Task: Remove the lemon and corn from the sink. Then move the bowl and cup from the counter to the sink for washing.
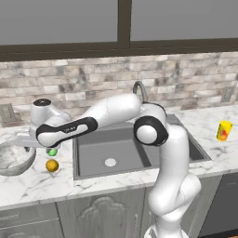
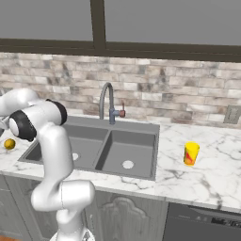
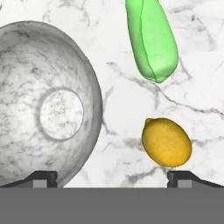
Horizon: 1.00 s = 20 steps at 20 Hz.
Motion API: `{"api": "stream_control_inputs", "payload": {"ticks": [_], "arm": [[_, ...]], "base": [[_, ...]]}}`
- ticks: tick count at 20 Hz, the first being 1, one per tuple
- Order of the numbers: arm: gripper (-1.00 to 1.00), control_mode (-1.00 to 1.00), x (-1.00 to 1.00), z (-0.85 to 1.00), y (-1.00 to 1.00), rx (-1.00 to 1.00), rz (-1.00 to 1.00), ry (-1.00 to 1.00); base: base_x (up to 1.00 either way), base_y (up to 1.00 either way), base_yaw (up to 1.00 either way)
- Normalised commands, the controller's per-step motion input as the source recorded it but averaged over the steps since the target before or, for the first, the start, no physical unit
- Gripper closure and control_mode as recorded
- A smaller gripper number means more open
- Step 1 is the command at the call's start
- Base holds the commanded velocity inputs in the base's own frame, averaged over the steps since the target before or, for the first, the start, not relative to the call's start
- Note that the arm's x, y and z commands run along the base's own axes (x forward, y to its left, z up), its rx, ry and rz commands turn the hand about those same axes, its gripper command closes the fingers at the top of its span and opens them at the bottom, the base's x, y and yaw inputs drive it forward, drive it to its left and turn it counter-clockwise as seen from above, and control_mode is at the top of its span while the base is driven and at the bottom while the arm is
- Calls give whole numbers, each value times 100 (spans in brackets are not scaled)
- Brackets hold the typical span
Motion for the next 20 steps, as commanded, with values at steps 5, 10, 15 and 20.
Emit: {"api": "stream_control_inputs", "payload": {"ticks": [5,10,15,20], "arm": [[-100,-100,14,-1,13,-1,-6,0],[-100,-100,11,-6,10,-2,-5,0],[-100,-100,10,-12,8,-3,-6,0],[-100,-100,13,-13,7,-1,-5,0]], "base": [[0,0,0],[0,0,0],[0,0,0],[0,0,0]]}}
